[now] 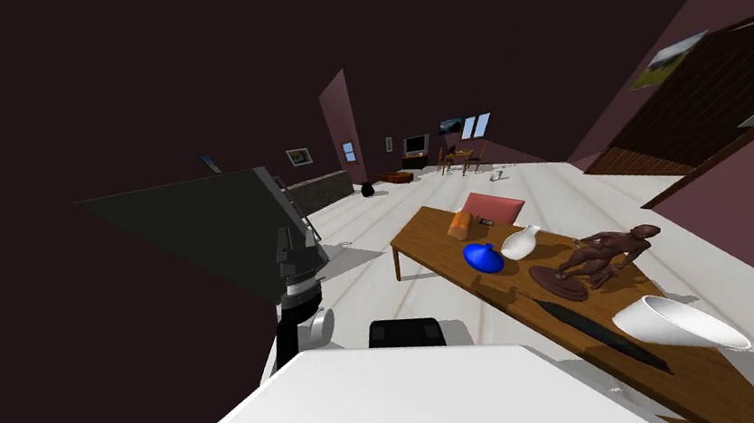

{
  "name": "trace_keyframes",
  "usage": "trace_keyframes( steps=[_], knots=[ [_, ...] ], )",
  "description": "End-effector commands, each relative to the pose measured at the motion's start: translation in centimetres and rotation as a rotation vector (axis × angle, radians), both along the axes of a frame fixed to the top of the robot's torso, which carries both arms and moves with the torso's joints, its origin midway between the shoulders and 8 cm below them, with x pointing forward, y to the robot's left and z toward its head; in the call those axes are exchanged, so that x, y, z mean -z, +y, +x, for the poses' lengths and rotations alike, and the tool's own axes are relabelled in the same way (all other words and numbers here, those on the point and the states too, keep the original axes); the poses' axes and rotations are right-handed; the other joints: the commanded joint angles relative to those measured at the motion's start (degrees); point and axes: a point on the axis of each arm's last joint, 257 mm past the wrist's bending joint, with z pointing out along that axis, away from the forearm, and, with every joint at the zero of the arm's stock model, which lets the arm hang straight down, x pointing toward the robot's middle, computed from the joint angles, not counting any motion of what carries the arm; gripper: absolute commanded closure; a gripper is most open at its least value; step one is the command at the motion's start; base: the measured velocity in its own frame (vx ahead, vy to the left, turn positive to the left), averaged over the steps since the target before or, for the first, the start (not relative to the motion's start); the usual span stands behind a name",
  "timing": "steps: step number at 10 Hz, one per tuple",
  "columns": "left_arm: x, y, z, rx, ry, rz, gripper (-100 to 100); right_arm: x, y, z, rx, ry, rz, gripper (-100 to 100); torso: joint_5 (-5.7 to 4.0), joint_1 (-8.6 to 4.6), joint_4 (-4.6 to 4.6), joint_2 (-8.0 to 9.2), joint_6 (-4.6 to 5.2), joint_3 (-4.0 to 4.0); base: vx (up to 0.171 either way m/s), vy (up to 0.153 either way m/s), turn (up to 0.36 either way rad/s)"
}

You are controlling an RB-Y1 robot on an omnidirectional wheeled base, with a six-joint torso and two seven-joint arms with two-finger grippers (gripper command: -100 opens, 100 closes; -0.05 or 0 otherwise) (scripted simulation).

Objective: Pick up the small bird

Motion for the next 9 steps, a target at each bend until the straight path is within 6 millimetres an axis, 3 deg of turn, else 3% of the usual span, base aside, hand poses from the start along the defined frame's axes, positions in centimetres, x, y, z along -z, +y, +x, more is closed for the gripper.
trace_keyframes(
  steps=[1,2,4,5,7,9],
  knots=[
    [0.0,0.0,0.0,0.000,0.000,0.000,0,0.0,-3.2,-2.9,-0.072,0.069,-0.082,-100,0.00,0.00,0.00,0.00,0.00,0.00,0.026,-0.040,0.151],
    [0.0,0.0,0.0,0.000,0.000,0.000,0,0.1,-3.6,-3.3,-0.068,0.077,-0.088,-100,0.01,0.01,0.01,0.03,-0.03,0.02,0.024,-0.037,0.083],
    [0.0,0.0,0.0,0.000,0.000,0.000,0,-0.4,-7.9,-7.3,-0.165,0.183,-0.202,-100,0.01,0.03,0.01,-0.01,-0.04,0.00,0.055,-0.053,0.210],
    [0.0,0.0,0.0,0.000,0.000,0.000,0,-0.6,-8.4,-7.2,-0.174,0.186,-0.210,-100,-0.01,-0.09,-0.01,-0.10,-0.06,-0.05,0.048,-0.072,0.089],
    [0.0,0.0,0.0,0.000,0.000,0.000,0,-1.6,-12.1,-9.9,-0.268,0.271,-0.301,-100,-0.02,-0.08,0.00,-0.03,-0.04,-0.01,0.041,-0.083,0.185],
    [0.0,0.0,0.0,0.000,0.000,0.000,0,-2.3,-14.6,-11.6,-0.344,0.331,-0.360,-100,-0.07,-0.29,-0.02,-0.13,-0.06,-0.07,0.058,-0.140,0.226]
  ],
)
